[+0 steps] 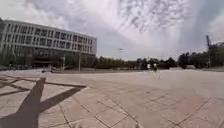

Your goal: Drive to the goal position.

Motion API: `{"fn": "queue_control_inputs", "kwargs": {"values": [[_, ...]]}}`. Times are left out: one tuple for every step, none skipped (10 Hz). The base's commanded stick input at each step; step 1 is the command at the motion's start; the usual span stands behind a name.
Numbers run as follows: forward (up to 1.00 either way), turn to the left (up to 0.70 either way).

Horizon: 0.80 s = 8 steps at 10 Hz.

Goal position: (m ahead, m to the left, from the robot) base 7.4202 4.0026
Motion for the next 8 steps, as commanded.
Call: {"fn": "queue_control_inputs", "kwargs": {"values": [[0.70, 0.14], [0.70, 0.14], [0.70, 0.14], [0.70, 0.14], [0.70, 0.14], [0.69, 0.14], [0.67, 0.13], [0.67, 0.13]]}}
